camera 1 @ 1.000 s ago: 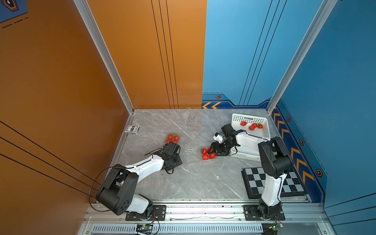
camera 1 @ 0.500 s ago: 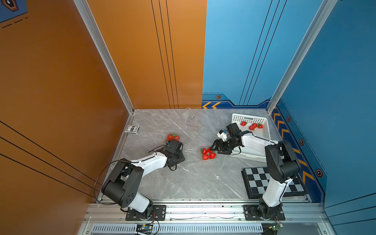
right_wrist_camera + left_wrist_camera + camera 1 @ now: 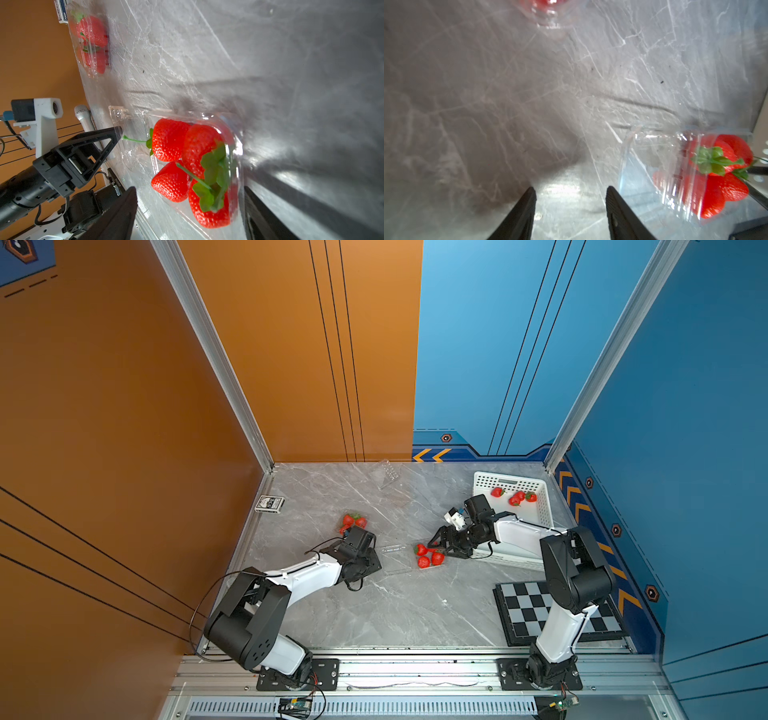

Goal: Pack strawberries into containers
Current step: Close the packing box at the center of the board.

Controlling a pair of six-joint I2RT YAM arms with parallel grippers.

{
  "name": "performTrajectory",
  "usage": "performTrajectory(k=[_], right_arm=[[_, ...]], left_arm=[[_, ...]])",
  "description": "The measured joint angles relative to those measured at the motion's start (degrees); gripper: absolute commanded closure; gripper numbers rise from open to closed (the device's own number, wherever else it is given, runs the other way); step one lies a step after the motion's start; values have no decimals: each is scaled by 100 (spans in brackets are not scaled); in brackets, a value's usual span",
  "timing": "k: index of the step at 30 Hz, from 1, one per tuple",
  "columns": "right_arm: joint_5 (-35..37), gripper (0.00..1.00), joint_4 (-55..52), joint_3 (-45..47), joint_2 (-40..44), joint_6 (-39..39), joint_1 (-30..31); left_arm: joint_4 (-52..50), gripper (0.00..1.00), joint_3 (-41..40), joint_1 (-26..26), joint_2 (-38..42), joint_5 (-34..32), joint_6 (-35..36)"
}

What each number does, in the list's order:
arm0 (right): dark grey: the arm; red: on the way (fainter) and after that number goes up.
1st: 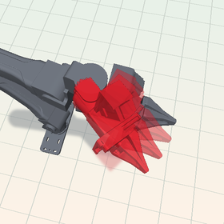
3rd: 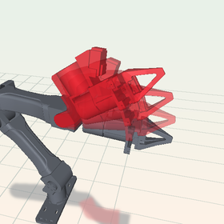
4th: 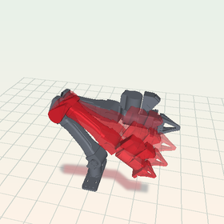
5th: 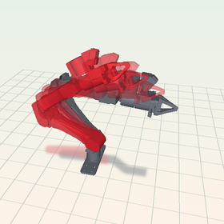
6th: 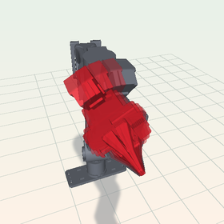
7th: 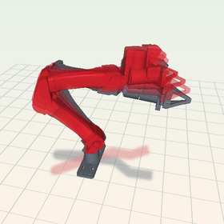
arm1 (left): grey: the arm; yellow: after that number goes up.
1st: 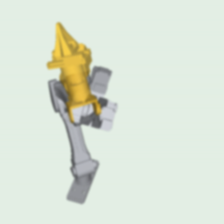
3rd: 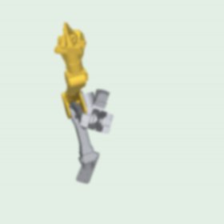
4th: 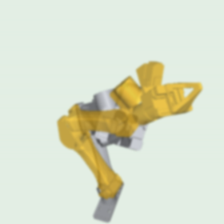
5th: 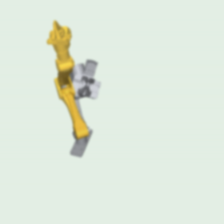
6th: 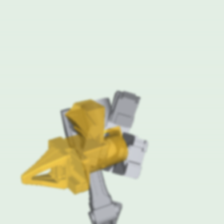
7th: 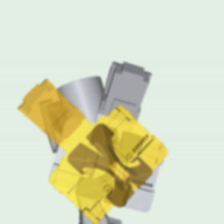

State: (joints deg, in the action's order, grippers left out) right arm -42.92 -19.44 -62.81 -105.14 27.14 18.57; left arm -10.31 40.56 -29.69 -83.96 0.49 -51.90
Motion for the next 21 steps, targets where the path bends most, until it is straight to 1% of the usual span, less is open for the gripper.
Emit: performTrajectory(k=[6, 14, 21], right_arm=[[-44, 21, 66, 4, 0, 44, 0], [-44, 20, 109, 48, 9, 129, 7], [-55, 19, 118, 107, 138, 153, 17]], left_arm=[[15, 42, -87, -2, 313, 33, -2], [372, 42, -184, -7, 317, 258, -22], [612, 42, -184, -144, 374, 308, -46]])
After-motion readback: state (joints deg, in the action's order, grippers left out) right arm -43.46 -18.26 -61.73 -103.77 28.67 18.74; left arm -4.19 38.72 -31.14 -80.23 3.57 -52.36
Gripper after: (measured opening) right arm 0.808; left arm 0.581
